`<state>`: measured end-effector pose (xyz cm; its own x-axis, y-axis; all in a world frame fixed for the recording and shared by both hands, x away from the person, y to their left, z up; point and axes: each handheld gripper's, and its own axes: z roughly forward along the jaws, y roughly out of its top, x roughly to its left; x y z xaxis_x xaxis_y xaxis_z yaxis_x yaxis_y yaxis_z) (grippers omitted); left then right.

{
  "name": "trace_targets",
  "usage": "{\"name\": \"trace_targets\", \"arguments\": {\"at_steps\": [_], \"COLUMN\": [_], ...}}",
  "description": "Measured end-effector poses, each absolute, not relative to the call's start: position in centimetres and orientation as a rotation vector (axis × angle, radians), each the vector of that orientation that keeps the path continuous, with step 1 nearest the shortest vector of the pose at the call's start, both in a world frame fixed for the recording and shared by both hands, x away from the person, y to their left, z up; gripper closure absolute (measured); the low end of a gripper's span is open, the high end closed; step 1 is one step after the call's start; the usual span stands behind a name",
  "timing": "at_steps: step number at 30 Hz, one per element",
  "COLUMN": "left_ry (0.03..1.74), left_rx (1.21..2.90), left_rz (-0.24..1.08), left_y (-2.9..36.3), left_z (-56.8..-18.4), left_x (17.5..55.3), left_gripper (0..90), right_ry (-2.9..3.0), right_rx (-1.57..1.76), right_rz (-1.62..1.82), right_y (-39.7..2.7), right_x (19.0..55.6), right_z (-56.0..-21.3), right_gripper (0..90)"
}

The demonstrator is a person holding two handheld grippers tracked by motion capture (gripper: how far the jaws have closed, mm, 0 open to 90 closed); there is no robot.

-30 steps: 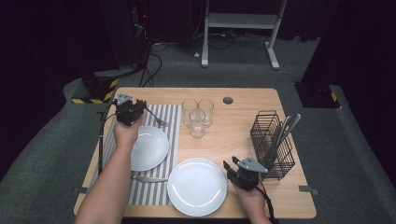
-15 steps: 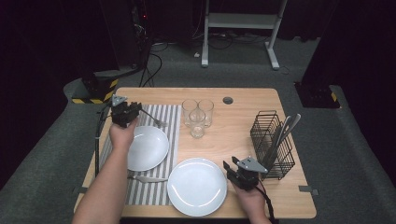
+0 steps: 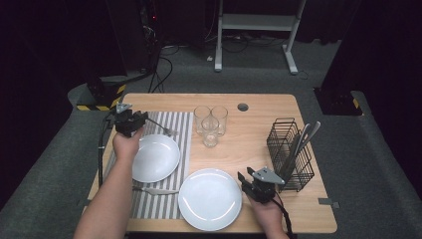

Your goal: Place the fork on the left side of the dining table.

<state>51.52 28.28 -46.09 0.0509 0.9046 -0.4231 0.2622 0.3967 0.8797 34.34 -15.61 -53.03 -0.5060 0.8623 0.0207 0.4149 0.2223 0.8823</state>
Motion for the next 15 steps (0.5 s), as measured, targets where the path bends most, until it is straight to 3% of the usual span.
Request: {"name": "trace_targets", "arguments": {"at_steps": [15], "left_ry": [1.437], "left_rx": [1.117], "left_rz": [0.711], "left_y": [28.88], "left_z": [-46.69], "left_x": [51.00], "left_gripper": [61.6], "right_ry": [2.021], "right_rx": [1.170], "right_rz": [1.219], "right_y": [-15.52], "right_x": [34.33], "right_z": [-53.04], "right_gripper": [55.5]}}
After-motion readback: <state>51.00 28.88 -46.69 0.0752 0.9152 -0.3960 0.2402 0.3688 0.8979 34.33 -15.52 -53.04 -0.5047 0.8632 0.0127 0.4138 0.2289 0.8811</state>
